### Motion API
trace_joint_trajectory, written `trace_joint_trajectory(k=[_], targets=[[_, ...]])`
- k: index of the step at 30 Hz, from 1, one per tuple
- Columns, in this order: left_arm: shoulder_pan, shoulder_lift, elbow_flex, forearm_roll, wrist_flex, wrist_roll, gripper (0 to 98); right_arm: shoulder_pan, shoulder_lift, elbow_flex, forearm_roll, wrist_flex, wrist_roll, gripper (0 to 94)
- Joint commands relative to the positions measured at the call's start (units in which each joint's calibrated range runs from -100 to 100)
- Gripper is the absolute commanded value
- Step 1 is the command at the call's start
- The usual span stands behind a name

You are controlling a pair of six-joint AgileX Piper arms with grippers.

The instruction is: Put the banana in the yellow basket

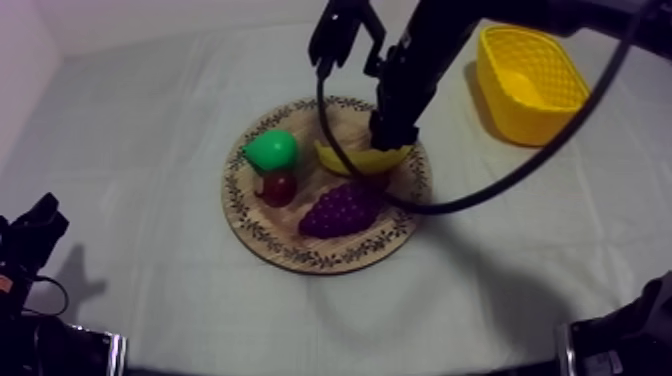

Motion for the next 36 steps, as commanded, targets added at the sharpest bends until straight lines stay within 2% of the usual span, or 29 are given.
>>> trace_joint_trajectory(k=[1, 17, 27, 30, 34, 36], targets=[[0.02, -0.05, -0.01, 0.03, 0.0, 0.01, 0.1, -0.21, 3.09, -0.79, 0.35, -0.66, -0.17, 58.5], [0.02, -0.05, -0.01, 0.03, 0.0, 0.01, 0.1, -0.15, 16.52, -7.67, 1.72, -5.53, -0.05, 58.0], [0.02, -0.05, -0.01, 0.03, 0.0, 0.01, 0.1, -1.08, 18.5, -5.83, 1.63, -6.87, 0.21, 54.6], [0.02, -0.05, -0.01, 0.03, 0.0, 0.01, 0.1, -1.53, 18.53, -4.8, 1.58, -7.61, 0.18, 47.7], [0.02, -0.05, -0.01, 0.03, 0.0, -0.01, 0.1, -1.9, 19.04, -4.83, 1.46, -8.37, -0.11, 22.2], [0.02, -0.05, -0.01, 0.03, 0.0, 0.0, 0.1, -2.03, 19.39, -5.04, 1.55, -8.81, -0.32, 15.2]])
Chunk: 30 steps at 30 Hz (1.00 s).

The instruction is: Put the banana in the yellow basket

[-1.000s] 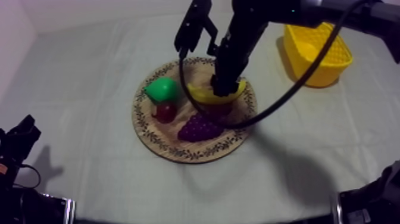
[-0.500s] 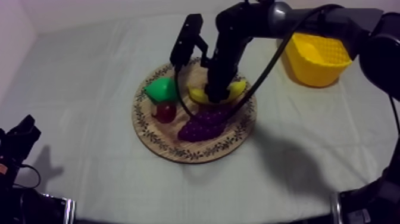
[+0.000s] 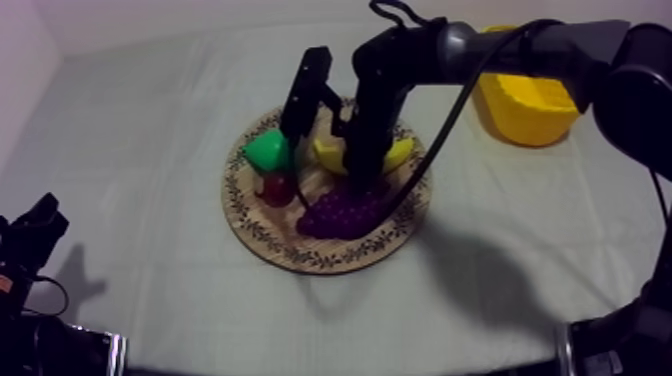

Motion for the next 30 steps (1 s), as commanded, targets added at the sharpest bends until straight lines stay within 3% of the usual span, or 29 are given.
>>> trace_joint_trajectory(k=[1, 14, 30], targets=[[0.02, -0.05, -0.01, 0.03, 0.0, -0.01, 0.1, -0.13, 0.31, -0.31, 0.21, -0.07, -0.22, 13.0], [0.02, -0.05, -0.01, 0.03, 0.0, -0.01, 0.1, 2.16, -6.68, -1.15, 3.31, -0.5, -4.04, 7.2], [0.02, -0.05, -0.01, 0.03, 0.0, 0.0, 0.1, 11.5, -24.51, 3.6, 10.05, -6.4, -12.38, 7.2]])
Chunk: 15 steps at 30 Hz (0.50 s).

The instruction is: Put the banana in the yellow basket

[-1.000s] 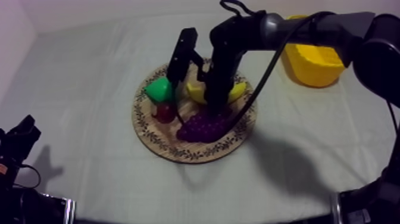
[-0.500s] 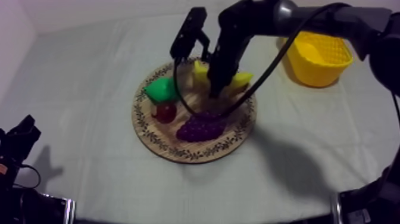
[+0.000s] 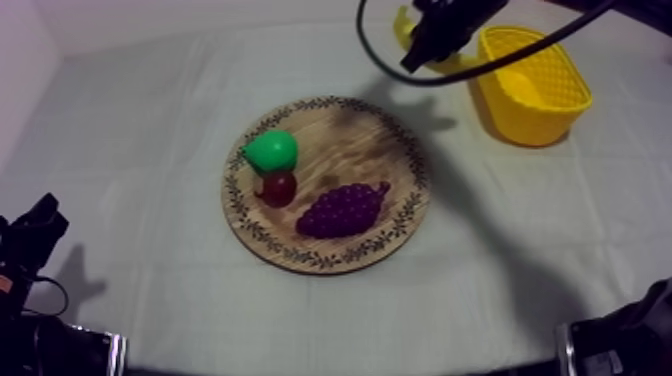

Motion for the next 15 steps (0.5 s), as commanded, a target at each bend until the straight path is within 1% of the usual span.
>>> trace_joint_trajectory(k=[1, 8, 15], targets=[[0.02, -0.05, -0.01, 0.03, 0.0, 0.0, 0.1, 1.79, -2.0, -0.03, 0.51, -0.38, -1.06, 7.2], [0.02, -0.05, -0.01, 0.03, 0.0, 0.0, 0.1, 6.39, -5.07, -0.42, 3.29, -1.11, -4.95, 7.1], [0.02, -0.05, -0.01, 0.03, 0.0, 0.0, 0.1, 11.0, -3.66, -1.39, 6.63, -1.54, -9.29, 7.1]])
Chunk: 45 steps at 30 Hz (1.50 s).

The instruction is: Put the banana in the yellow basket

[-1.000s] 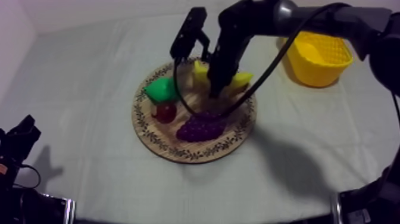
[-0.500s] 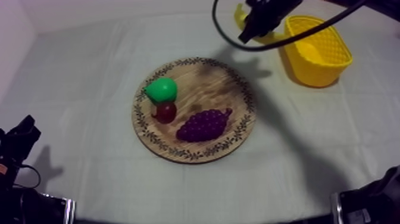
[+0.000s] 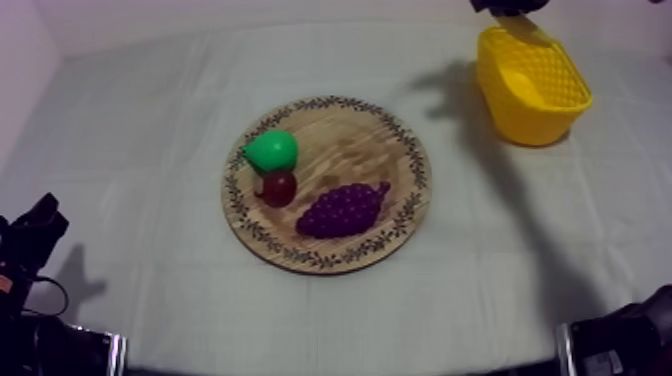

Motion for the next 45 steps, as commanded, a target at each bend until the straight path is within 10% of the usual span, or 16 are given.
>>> trace_joint_trajectory(k=[1, 19, 26, 30, 39, 45], targets=[[0.02, -0.05, -0.01, 0.03, 0.0, 0.0, 0.1, 1.63, 0.63, -0.13, 0.94, 0.12, -1.8, 7.1], [0.02, -0.05, -0.01, 0.03, 0.0, 0.01, 0.1, 6.4, 8.69, 1.2, 4.57, 2.09, -8.2, 8.4], [0.02, -0.05, -0.01, 0.03, 0.0, 0.01, 0.1, 6.63, 10.39, 1.56, 2.68, 1.73, -5.9, 54.4], [0.02, -0.05, -0.01, 0.03, 0.0, 0.0, 0.1, 6.71, 9.87, 2.84, 2.65, -0.12, -5.87, 62.2], [0.02, -0.05, -0.01, 0.03, 0.0, -0.01, 0.1, 8.61, -2.66, 16.97, 3.68, -16.34, -9.4, 15.3], [0.02, -0.05, -0.01, 0.03, 0.0, 0.01, 0.1, 9.92, -19.95, 35.06, 4.54, -29.54, -10.65, 2.8]])
